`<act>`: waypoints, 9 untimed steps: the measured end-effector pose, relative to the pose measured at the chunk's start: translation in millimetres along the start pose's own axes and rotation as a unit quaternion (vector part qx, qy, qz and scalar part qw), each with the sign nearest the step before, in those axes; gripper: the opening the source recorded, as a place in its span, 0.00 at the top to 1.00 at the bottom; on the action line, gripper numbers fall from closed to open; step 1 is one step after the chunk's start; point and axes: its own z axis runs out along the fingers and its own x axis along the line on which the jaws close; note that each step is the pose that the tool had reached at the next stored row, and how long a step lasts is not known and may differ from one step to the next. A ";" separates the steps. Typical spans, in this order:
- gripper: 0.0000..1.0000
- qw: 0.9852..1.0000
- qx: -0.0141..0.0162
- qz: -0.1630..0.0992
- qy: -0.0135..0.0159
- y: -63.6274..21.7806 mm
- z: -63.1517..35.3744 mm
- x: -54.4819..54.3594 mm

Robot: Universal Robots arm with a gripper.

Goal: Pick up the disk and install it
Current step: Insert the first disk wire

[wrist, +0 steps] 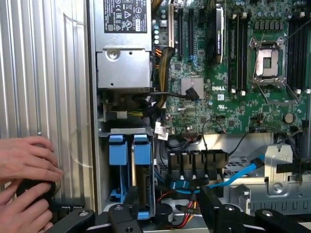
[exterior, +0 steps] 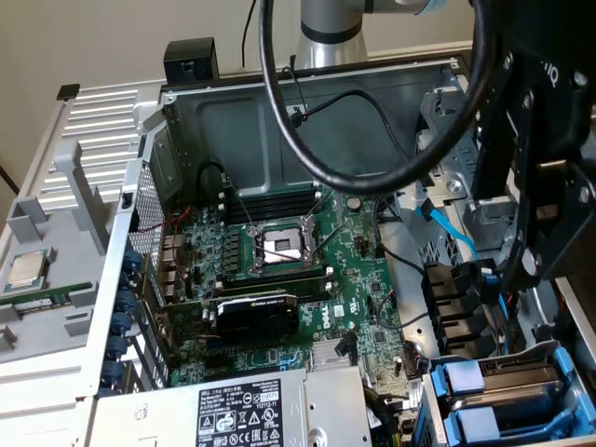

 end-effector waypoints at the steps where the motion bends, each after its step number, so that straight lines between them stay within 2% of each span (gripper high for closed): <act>1: 0.35 1.000 0.000 0.000 0.001 -0.1 0.5 -2.3; 2: 0.29 1.000 0.000 0.000 0.002 -0.5 1.1 -4.9; 5: 0.29 1.000 0.000 0.000 0.004 -2.2 3.4 -10.8; 9: 0.29 1.000 0.000 0.003 0.004 -9.2 6.5 -14.4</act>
